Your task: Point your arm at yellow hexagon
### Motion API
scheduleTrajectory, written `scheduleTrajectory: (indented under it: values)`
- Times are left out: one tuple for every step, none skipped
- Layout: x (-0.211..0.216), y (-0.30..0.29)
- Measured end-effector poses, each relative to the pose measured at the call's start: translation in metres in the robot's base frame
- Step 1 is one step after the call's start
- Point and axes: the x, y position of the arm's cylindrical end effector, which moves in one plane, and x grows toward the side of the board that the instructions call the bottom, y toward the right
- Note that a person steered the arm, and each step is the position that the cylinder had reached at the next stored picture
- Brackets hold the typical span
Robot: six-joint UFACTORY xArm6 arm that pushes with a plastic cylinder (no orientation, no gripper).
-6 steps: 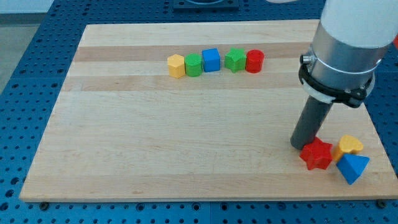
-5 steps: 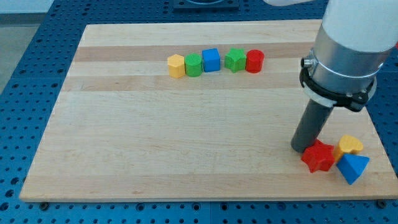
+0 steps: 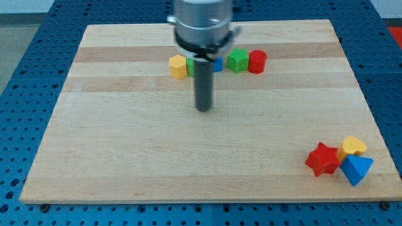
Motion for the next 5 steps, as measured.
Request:
scheduleTrajectory:
  values:
    - [-0.029, -0.056]
    - [-0.05, -0.096]
    - [-0.078, -0.113]
    - [-0.114, -0.108]
    - [-0.122, -0.075]
